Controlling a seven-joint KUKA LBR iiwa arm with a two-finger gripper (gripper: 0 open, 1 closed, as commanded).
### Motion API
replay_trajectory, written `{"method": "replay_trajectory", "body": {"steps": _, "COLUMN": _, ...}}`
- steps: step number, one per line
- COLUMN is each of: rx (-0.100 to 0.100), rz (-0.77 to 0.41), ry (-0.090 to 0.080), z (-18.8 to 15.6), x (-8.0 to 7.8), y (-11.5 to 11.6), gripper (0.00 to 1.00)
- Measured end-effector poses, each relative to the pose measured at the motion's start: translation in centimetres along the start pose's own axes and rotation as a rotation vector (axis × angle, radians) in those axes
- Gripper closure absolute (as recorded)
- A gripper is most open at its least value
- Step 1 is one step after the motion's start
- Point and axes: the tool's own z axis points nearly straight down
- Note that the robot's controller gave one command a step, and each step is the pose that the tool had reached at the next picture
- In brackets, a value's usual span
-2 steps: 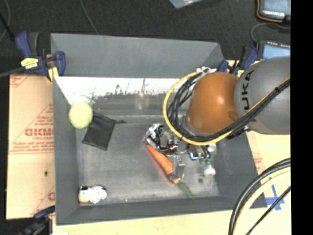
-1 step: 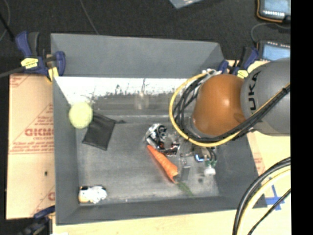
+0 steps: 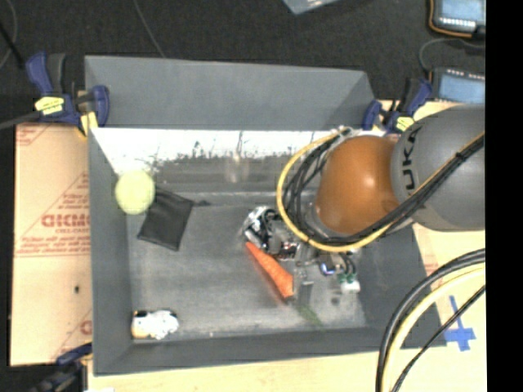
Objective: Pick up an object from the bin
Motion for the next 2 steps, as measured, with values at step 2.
{"method": "replay_trajectory", "body": {"steps": 2, "rx": -0.004, "rz": 0.124, "ry": 0.011, "z": 3.67, "x": 1.69, "y": -1.82, "gripper": 1.00}}
